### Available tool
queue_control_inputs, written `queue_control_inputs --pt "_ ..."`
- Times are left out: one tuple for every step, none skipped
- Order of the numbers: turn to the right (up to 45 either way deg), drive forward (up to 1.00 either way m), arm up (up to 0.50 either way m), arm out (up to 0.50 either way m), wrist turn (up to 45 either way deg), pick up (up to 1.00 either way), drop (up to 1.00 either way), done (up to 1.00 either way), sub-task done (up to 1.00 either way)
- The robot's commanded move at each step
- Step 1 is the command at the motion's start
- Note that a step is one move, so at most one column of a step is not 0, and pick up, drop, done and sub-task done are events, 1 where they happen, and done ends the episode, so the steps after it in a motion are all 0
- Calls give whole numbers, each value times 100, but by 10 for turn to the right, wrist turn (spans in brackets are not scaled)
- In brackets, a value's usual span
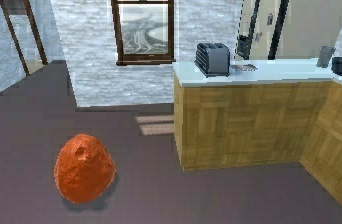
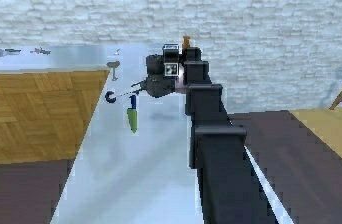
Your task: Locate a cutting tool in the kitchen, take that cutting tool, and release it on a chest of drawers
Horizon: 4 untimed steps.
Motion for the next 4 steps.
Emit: queue_control_inputs --pt "0 0 -16 0 0 0 0 0 0" --pt "0 0 0 0 0 100 0 0 0" --pt "0 0 10 0 0 0 0 0 0" --pt "0 0 6 0 0 0 0 0 0"
